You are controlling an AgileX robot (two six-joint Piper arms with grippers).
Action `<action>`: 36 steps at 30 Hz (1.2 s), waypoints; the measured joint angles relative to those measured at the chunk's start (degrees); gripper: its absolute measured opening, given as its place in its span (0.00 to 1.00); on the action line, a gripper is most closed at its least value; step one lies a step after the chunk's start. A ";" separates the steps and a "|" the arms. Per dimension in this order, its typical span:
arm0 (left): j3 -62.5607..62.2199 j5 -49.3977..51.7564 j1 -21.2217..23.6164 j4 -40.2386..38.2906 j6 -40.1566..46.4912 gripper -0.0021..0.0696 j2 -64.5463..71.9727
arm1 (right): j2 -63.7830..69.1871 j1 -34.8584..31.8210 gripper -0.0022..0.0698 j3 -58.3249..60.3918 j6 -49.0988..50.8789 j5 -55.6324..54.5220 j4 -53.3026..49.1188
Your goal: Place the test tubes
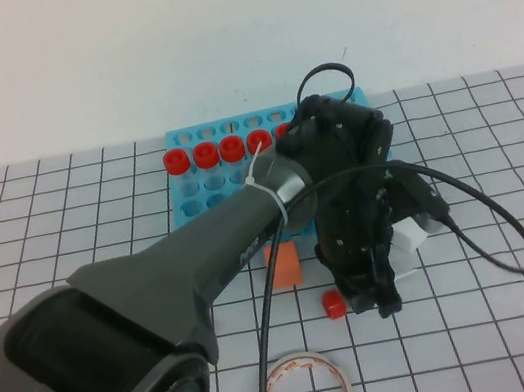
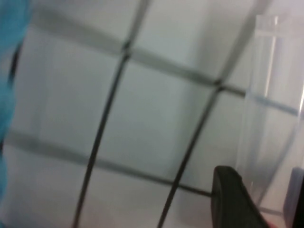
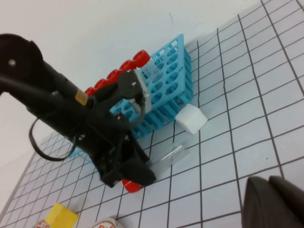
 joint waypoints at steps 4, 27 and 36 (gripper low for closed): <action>0.00 0.00 -0.46 -0.84 17.19 0.33 -1.38 | 0.00 0.00 0.03 0.00 0.00 0.08 0.00; 0.00 -1.56 -1.06 1.84 61.71 0.33 -2.01 | 0.00 0.00 0.03 0.00 0.00 6.44 1.38; 0.00 -5.74 -1.06 1.95 65.44 0.33 -2.01 | 0.00 0.00 0.03 0.00 0.00 6.52 1.52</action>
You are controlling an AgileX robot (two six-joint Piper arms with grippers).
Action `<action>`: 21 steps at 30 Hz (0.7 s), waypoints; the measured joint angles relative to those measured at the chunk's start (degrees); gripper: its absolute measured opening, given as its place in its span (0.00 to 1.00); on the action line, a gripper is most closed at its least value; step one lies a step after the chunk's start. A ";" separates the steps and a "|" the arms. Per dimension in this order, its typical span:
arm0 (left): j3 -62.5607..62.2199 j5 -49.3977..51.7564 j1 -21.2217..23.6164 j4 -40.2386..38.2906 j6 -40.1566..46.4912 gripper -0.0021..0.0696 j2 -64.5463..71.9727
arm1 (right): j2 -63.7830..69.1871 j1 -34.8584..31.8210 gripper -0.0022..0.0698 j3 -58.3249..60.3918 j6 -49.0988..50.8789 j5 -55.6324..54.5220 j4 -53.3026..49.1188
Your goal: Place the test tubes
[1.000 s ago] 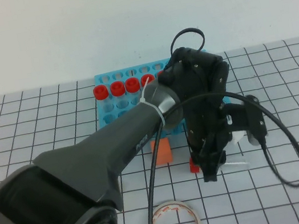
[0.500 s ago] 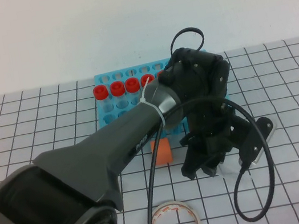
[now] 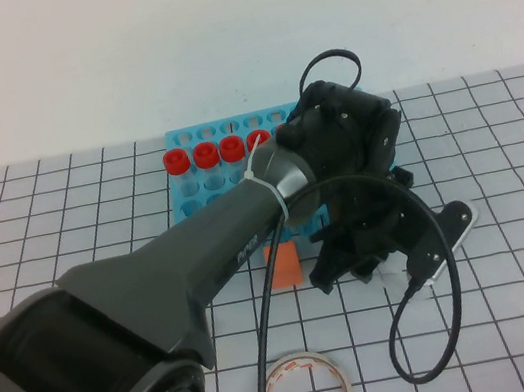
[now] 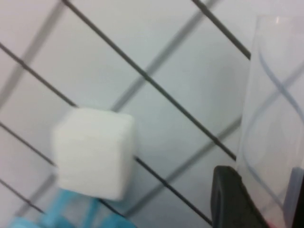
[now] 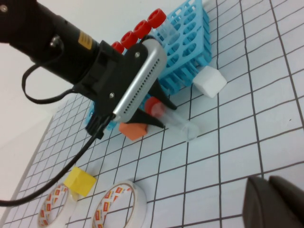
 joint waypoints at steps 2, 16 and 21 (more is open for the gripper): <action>0.00 -1.62 0.00 -2.00 0.95 0.33 0.00 | 0.00 0.00 0.03 0.00 0.00 0.00 0.00; 0.00 4.58 -0.17 -15.54 42.09 0.33 0.00 | 0.00 0.00 0.03 0.00 -0.09 0.00 0.12; 0.00 4.91 -0.56 -13.71 46.35 0.33 0.00 | 0.00 0.00 0.03 0.00 -0.09 0.00 0.12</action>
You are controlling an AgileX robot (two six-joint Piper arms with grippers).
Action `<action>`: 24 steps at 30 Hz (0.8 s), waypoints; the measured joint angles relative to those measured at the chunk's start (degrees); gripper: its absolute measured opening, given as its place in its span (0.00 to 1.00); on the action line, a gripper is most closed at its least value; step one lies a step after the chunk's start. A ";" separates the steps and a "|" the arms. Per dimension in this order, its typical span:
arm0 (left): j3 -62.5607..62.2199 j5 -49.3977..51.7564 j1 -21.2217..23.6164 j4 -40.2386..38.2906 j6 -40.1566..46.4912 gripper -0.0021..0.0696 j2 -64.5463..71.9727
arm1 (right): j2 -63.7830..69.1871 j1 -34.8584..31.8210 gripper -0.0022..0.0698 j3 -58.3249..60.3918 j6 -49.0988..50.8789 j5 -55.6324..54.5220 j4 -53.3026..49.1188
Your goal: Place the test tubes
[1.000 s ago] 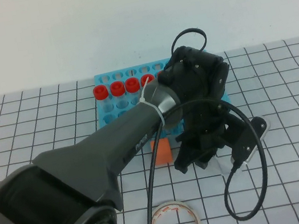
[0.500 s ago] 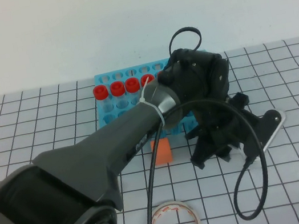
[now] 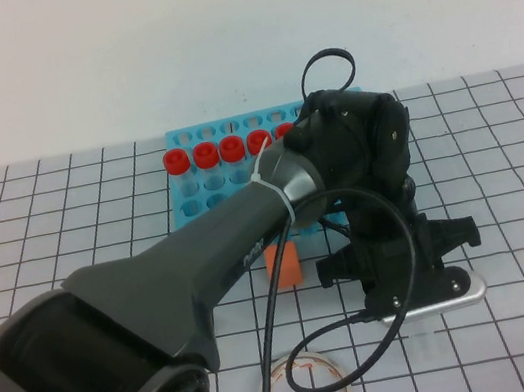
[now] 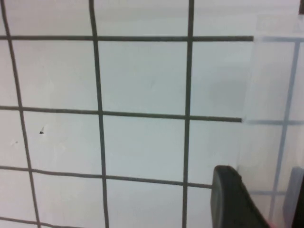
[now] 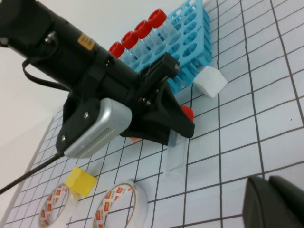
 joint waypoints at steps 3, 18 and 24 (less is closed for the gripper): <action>0.00 0.00 0.00 -0.01 0.00 0.33 0.12 | 0.00 0.00 0.03 0.00 0.00 0.00 0.00; 0.00 0.00 0.00 -1.84 -0.18 0.33 2.67 | 0.00 0.00 0.03 0.00 0.00 0.00 0.08; 0.00 -0.10 -0.22 0.20 -6.05 0.33 2.80 | 0.00 0.00 0.03 0.00 0.00 0.00 0.08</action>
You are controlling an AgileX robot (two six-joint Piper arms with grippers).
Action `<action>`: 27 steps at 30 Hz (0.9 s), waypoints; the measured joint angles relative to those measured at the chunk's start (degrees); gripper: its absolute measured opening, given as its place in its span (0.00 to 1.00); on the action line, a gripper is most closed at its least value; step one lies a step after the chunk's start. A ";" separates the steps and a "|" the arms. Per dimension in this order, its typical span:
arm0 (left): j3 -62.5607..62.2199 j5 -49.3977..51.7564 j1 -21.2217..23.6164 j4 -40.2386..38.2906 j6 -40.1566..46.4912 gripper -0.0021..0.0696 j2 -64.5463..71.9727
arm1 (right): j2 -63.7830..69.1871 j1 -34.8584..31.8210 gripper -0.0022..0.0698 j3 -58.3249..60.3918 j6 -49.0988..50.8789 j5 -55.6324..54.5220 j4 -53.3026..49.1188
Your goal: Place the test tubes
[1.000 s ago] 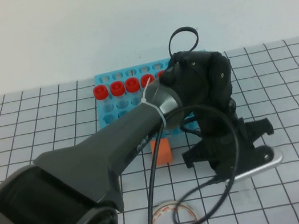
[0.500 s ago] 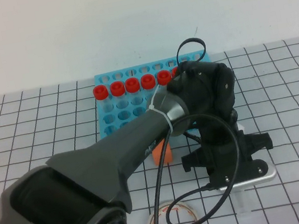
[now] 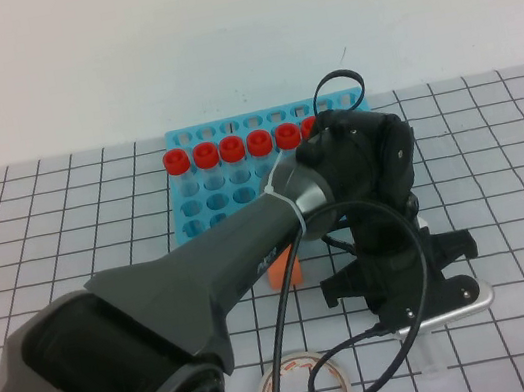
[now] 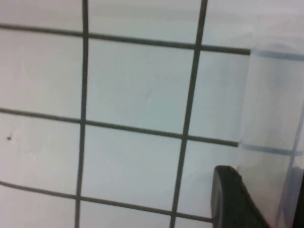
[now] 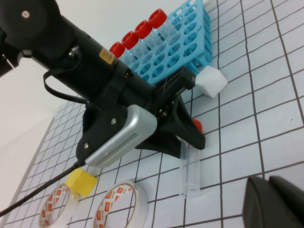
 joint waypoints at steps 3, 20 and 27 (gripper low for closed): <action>0.00 0.00 0.00 0.36 -1.00 0.33 0.00 | 0.00 0.00 0.03 0.00 0.00 0.00 0.00; -0.01 0.00 0.00 4.63 -0.38 0.61 0.00 | 0.00 0.00 0.03 0.00 0.00 0.00 0.00; -2.82 0.23 0.10 10.30 -0.66 0.76 -0.12 | 0.00 0.00 0.03 0.00 0.00 0.00 0.03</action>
